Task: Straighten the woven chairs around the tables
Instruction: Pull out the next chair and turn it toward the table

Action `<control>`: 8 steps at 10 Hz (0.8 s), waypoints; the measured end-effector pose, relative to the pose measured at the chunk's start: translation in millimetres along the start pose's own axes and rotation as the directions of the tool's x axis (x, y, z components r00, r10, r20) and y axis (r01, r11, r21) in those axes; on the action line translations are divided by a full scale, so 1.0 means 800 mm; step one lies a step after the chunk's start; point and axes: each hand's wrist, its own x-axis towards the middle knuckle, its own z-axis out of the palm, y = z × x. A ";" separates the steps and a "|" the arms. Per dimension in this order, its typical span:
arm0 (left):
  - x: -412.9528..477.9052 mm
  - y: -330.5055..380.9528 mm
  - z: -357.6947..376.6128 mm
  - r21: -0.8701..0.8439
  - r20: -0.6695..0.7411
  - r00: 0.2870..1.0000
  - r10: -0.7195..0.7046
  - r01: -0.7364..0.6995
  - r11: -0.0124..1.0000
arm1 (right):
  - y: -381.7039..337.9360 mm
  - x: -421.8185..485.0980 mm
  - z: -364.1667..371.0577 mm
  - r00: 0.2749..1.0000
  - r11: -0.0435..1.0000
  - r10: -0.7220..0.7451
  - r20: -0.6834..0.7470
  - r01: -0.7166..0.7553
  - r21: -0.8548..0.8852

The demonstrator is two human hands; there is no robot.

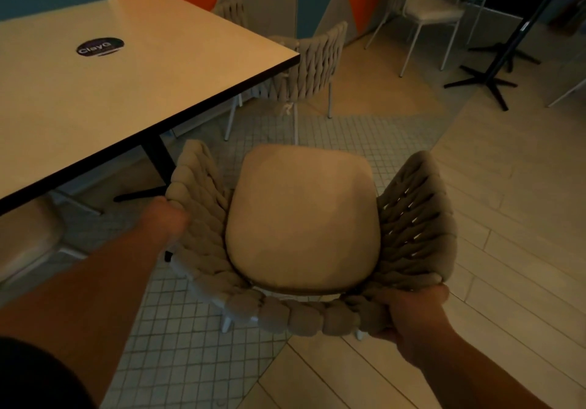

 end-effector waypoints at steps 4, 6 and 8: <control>-0.086 -0.077 0.068 -0.320 -0.103 0.985 -0.136 0.097 0.942 | -0.077 0.033 -0.033 0.991 0.945 -0.135 0.023 0.136 -0.297; -0.151 -0.089 0.085 -0.354 -0.203 0.978 0.038 -0.110 0.929 | -0.107 0.056 -0.032 0.990 0.888 -0.133 0.045 0.139 -0.439; -0.166 -0.120 0.117 -0.210 -0.076 0.936 0.344 -0.353 0.912 | -0.140 0.075 -0.009 0.979 0.830 -0.152 0.135 0.201 -0.520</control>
